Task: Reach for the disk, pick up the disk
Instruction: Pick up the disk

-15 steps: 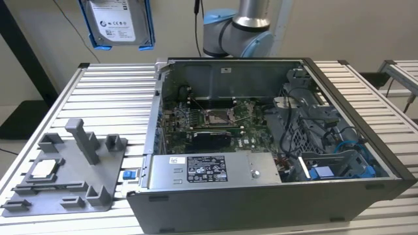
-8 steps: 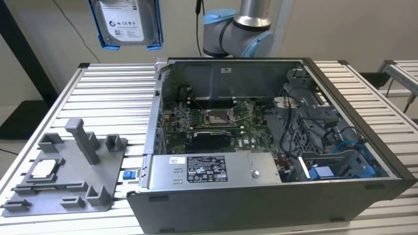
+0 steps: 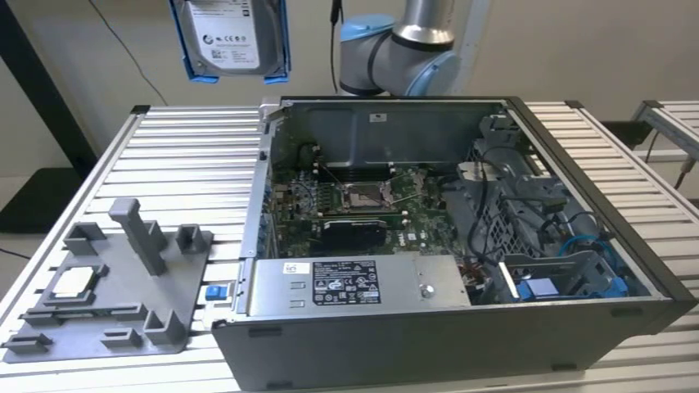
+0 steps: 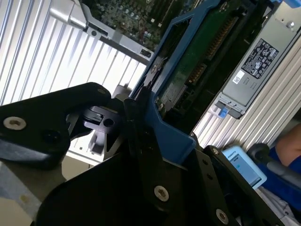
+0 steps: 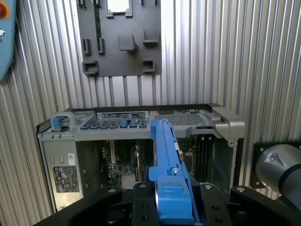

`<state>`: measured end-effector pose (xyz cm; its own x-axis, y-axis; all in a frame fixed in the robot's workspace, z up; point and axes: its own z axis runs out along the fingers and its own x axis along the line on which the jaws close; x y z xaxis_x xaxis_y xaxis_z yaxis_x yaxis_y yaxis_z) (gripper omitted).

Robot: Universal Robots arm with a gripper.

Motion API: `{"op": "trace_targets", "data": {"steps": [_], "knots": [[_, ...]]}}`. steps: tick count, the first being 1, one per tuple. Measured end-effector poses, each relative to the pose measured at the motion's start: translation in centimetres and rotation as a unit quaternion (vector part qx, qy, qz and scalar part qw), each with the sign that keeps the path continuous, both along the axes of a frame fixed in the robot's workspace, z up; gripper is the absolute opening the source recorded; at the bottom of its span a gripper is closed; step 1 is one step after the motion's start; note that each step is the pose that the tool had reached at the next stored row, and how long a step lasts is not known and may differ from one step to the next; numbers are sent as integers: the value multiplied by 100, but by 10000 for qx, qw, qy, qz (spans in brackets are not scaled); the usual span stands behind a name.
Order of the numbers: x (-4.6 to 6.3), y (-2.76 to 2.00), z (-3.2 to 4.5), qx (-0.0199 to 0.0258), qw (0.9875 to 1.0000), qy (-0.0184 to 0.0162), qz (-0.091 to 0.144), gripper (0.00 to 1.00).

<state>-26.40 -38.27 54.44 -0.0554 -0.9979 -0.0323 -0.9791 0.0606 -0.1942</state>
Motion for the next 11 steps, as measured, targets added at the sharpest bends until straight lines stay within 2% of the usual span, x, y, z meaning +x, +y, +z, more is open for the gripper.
{"op": "trace_targets", "data": {"steps": [11], "knots": [[203,0,0,-2,10000,0,0,0]]}}
